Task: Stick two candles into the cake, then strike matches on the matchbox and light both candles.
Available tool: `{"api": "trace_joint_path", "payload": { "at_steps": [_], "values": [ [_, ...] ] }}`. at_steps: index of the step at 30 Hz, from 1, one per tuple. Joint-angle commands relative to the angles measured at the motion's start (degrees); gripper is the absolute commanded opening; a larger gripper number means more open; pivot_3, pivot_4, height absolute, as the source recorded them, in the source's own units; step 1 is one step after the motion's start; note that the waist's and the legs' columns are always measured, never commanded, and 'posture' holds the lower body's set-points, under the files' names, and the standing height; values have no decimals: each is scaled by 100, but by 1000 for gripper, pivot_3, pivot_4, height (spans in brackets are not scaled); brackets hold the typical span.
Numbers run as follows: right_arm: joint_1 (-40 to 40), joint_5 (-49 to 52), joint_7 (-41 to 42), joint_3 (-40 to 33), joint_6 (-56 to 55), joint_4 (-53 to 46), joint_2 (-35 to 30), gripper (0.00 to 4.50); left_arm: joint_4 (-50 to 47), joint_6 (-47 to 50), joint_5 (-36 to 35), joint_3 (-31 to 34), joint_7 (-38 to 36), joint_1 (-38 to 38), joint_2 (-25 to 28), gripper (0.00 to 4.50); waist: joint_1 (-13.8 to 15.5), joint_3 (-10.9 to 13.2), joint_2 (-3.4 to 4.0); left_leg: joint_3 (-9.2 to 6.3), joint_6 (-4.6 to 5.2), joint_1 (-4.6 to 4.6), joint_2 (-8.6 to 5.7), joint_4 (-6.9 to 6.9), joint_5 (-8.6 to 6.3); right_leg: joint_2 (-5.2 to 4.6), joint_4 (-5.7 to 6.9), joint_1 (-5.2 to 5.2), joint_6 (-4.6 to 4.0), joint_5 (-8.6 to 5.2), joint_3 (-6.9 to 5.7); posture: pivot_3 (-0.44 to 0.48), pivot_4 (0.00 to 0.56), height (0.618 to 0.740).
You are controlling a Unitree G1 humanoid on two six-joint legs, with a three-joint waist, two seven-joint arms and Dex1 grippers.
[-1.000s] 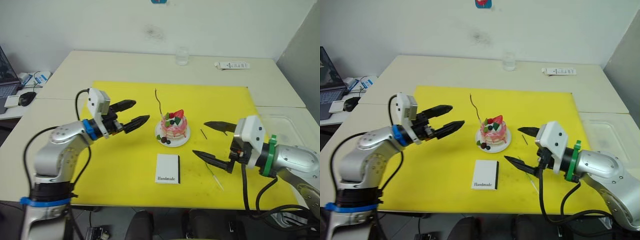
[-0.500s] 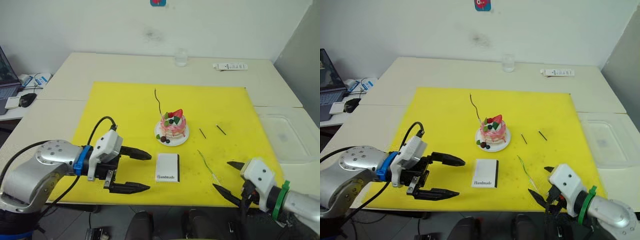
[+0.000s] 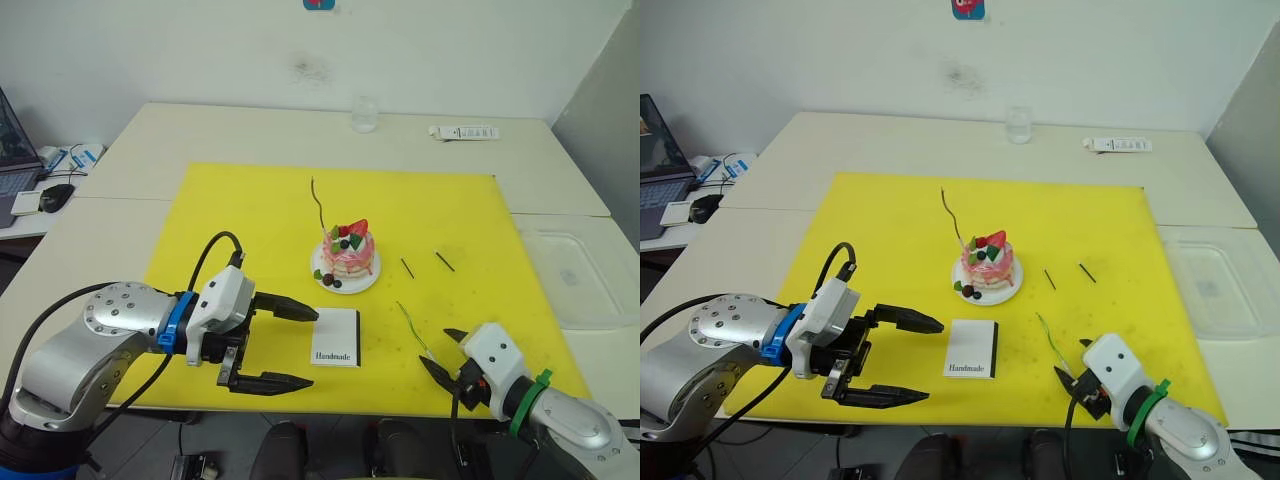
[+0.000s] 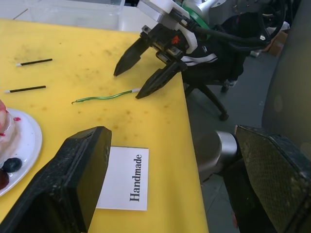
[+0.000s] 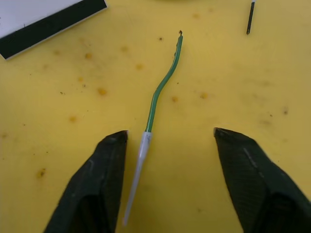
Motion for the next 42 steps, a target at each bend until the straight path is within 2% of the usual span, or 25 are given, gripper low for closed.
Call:
{"api": "trace_joint_path", "payload": {
  "at_steps": [1,5,6,12,17,21,26,31,42],
  "values": [
    [224,-20,-42,29,65,-329,75,1518,-170,-39,-36,41,94,-77,-17,4500,0,0,0,-1,0,1,0,0,0,0,2,1,0,0,-1,0,150,740],
    [264,25,-76,50,149,-423,184,78,-118,-17,-29,-1,169,-199,-29,4500,1,0,0,-2,0,3,-1,2,0,-1,2,4,0,0,0,0,150,740],
    [246,31,-90,48,172,-429,219,29,-106,-15,-23,-12,186,-223,-34,4500,1,0,0,-1,0,5,-2,2,0,-1,2,5,1,1,1,0,150,740],
    [111,243,-97,-160,350,-530,480,29,-43,-20,9,-37,216,-299,-35,4500,0,0,0,-2,0,5,0,1,0,0,2,5,1,1,1,0,150,740],
    [-42,934,328,-968,494,-792,395,29,-47,39,-50,-18,246,-324,13,4500,1,0,0,-1,0,4,-1,2,0,0,2,5,1,1,2,0,150,740],
    [-108,1321,1157,-2026,426,-381,-271,29,-131,300,-315,6,341,-478,-18,4500,2,0,-1,-1,0,5,-7,4,0,1,2,8,2,1,0,0,150,740],
    [16,965,2355,-3110,-309,1167,-1383,29,-308,542,-538,-47,415,-687,-23,4500,5,0,-2,1,1,5,-19,6,0,5,0,12,3,2,2,0,150,740],
    [194,637,3005,-3303,-973,2118,-1836,29,-481,696,-679,-117,555,-790,-101,4500,7,0,-1,-4,1,3,-9,2,0,10,-5,12,1,0,1,0,150,740],
    [342,501,3539,-3408,-1205,2639,-1908,29,-588,913,-900,-206,787,-953,-232,4500,2,0,-1,-3,1,7,-14,6,0,11,2,15,1,1,2,0,150,740]
  ]
}}
